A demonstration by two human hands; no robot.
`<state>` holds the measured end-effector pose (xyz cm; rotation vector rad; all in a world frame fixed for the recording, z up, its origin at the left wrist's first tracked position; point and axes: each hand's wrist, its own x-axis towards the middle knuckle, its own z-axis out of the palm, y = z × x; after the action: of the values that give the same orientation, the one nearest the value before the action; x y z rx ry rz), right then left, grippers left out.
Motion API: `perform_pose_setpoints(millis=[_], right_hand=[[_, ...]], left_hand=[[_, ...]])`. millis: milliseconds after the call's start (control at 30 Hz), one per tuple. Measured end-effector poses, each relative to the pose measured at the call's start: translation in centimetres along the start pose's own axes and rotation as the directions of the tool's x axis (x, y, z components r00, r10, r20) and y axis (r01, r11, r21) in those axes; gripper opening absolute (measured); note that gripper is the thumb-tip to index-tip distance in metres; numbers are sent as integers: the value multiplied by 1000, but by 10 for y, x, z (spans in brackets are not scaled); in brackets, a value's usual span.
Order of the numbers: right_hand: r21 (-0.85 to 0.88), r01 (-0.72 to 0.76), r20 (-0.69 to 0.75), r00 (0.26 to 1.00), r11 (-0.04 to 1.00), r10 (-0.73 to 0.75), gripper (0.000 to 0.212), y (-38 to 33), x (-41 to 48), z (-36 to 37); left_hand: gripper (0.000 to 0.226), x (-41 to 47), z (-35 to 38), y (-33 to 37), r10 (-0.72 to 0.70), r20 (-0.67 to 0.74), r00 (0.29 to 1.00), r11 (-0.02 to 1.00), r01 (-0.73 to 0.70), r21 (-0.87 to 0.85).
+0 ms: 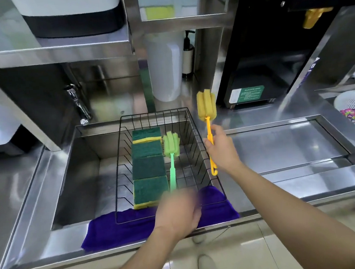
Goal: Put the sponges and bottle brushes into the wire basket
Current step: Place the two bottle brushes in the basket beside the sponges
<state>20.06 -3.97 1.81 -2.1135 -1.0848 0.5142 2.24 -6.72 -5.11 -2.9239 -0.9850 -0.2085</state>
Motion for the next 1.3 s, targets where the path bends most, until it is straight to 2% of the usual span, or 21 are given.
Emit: perform_pose_setpoints(millis=[100,333,500,600,733,833,933,1033,1133,1167,1233,1300], right_hand=[[-31,56,83,995,998,-53,44,-15,-2,18],[-189,20,220,975,982,23,50,-17,-8,57],[-396,111,304,952,911,16,44,-9,-8,70],[-514,144,387,919,846,79,47,-9,-6,71],[-573,173,462,875,801,141,35,-10,-3,71],[-551,141,473,865,822,168,30,-13,2,68],[-492,120,428,896,862,119,28,-16,12,60],[-397,153,325,946,905,-17,29,-20,26,49],[-377,218,261,958,900,-122,30,-21,44,42],[-386,254,262,952,887,-159,34,-20,52,41],[-444,324,305,931,835,-199,56,-18,69,41],[-498,355,369,912,791,-177,81,-17,83,41]], left_hand=[[31,-4,-2,-5,-27,20,999,1000,27,-11],[29,-8,-6,-6,-47,124,991,998,52,-34],[31,-7,-2,-6,-59,61,996,997,62,-51],[31,-6,0,-5,-46,83,996,997,51,-54],[33,-4,-2,-5,-20,127,992,997,29,-66],[43,-4,-13,-5,-54,221,974,995,71,-67],[63,-1,-21,-8,-39,325,945,990,81,-117],[75,6,-30,-17,-4,245,970,974,59,-218],[59,29,-37,-42,-71,133,989,951,107,-289],[51,41,-36,-53,-103,100,990,951,128,-282],[42,70,-31,-77,-159,69,985,956,171,-240],[55,96,-24,-98,-182,116,976,958,203,-204]])
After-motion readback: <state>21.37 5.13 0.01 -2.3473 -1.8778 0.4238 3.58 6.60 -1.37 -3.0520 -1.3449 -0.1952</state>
